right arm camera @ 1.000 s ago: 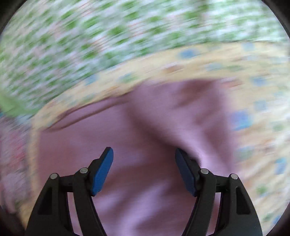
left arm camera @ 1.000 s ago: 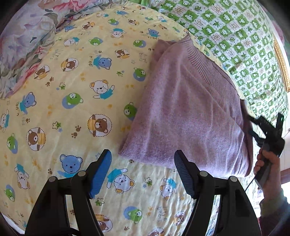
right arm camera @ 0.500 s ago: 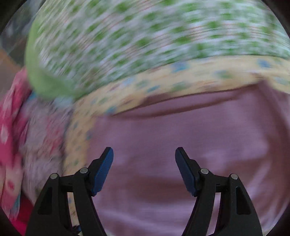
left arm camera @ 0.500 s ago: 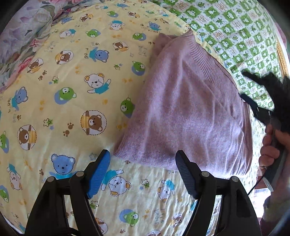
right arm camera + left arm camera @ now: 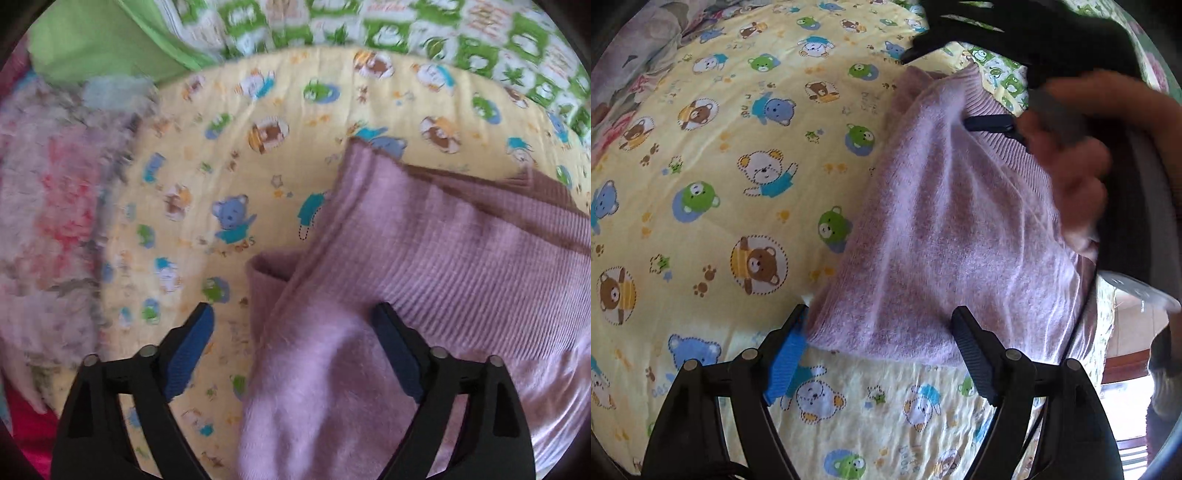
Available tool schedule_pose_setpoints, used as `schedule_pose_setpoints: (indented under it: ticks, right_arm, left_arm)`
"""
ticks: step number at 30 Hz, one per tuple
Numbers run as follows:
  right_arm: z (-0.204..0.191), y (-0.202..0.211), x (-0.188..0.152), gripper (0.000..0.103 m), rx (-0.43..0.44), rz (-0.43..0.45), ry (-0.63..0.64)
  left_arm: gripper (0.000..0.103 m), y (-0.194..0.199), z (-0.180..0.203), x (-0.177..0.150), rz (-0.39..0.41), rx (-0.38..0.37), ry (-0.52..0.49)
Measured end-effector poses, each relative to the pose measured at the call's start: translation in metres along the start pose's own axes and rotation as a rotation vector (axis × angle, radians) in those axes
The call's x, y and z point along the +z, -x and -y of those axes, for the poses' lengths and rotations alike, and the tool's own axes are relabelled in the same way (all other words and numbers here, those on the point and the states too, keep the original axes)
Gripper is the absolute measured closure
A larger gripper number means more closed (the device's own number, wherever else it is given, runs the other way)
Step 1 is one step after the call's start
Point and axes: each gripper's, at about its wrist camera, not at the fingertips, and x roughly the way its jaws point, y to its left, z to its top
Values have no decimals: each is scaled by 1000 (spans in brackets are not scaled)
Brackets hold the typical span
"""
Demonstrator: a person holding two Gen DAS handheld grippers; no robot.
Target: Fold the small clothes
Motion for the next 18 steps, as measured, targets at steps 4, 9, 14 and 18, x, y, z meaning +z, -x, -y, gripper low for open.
schedule_pose_setpoints:
  ticks: [4,9,14,18]
  right_arm:
    - [-3,-18,0,9,-56,6,36]
    - [20,-1,-3,65,-25,37,47]
    - [72,32,-9,86,216,69,-19]
    - [116,67,-24,86,353,106,-89]
  left_arm:
    - [46,-8,14,4,19,59,-58]
    - [85,-15,31,8,20,46,-119]
    - [87,1,64,-3,59,32,-200]
    - [87,22,103,-8,95,-11,-274]
